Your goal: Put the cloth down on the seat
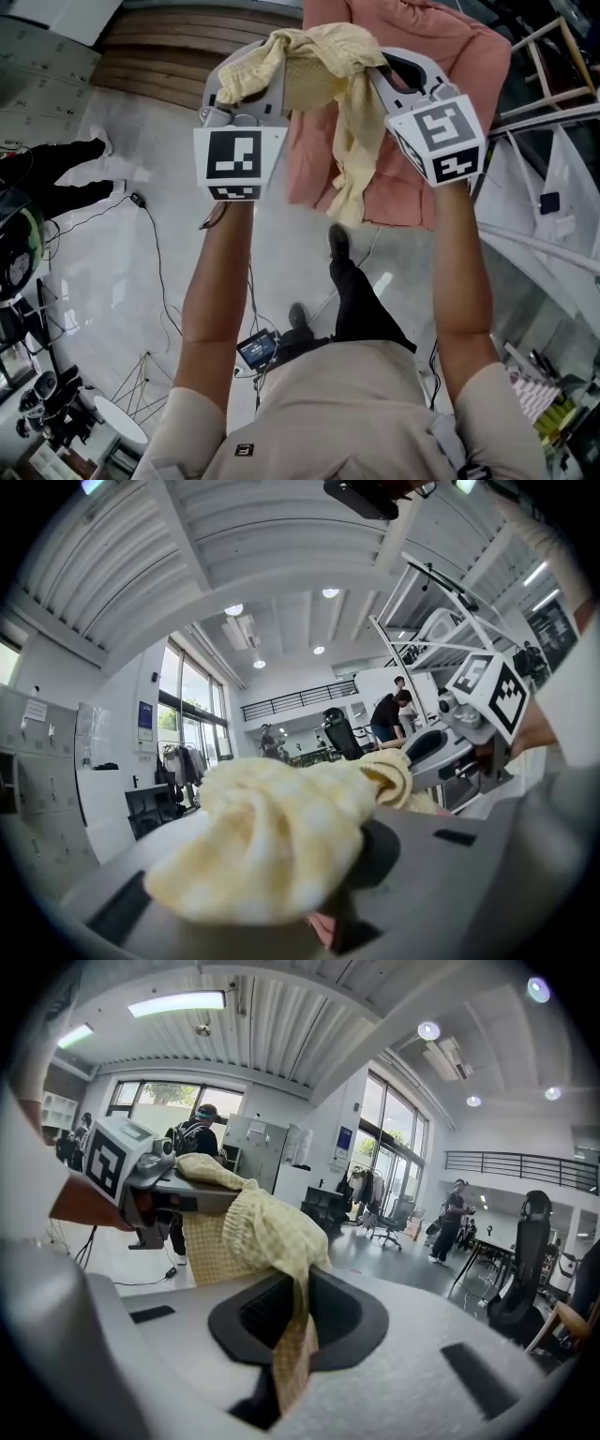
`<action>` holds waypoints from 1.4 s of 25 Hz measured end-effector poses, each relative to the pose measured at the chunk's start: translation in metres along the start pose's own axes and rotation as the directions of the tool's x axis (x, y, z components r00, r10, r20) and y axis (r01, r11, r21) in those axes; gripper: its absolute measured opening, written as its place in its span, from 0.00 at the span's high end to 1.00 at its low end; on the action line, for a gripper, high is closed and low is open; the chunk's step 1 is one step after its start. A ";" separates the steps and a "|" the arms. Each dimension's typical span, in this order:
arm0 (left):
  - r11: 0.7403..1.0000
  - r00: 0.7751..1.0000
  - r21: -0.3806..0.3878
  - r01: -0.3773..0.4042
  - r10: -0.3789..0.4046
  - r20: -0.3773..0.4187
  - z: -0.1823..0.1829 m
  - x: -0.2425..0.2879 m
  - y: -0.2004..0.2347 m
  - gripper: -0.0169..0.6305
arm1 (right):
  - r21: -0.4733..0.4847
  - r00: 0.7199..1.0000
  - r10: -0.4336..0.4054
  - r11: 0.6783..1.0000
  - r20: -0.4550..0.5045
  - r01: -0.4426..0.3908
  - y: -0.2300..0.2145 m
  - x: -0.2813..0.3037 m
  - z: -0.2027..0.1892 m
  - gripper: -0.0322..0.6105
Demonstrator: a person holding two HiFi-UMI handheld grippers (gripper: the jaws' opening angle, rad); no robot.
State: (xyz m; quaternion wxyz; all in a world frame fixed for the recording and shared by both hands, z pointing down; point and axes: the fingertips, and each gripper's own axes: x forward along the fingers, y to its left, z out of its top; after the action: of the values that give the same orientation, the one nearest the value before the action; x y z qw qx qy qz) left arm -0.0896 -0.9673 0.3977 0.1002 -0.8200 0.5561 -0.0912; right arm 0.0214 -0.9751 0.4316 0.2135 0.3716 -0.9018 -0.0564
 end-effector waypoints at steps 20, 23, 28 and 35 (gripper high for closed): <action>0.990 0.978 -0.103 -0.098 0.076 -0.195 -0.208 0.075 -0.006 0.91 | 0.045 0.996 0.092 0.995 -0.021 -0.091 0.001 0.137 -0.160 0.91; 0.988 0.970 -0.113 -0.110 0.082 -0.228 -0.244 0.081 -0.006 0.91 | 0.069 0.993 0.115 0.991 -0.029 -0.113 0.008 0.159 -0.187 0.91; 0.981 0.948 -0.143 -0.133 0.083 -0.307 -0.292 0.085 -0.004 0.91 | 0.137 0.985 0.174 0.975 0.013 -0.174 0.018 0.187 -0.217 0.88; 0.971 0.913 -0.169 -0.167 0.088 -0.397 -0.370 0.085 -0.008 0.91 | 0.204 0.972 0.234 0.954 -0.036 -0.222 0.039 0.227 -0.277 0.86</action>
State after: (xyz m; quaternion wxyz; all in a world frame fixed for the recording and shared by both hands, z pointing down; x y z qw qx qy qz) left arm -0.1483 -1.0666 0.7590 -0.0884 -0.7534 0.6237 -0.1885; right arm -0.0293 -1.0890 0.7693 0.2075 0.2860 -0.9329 0.0699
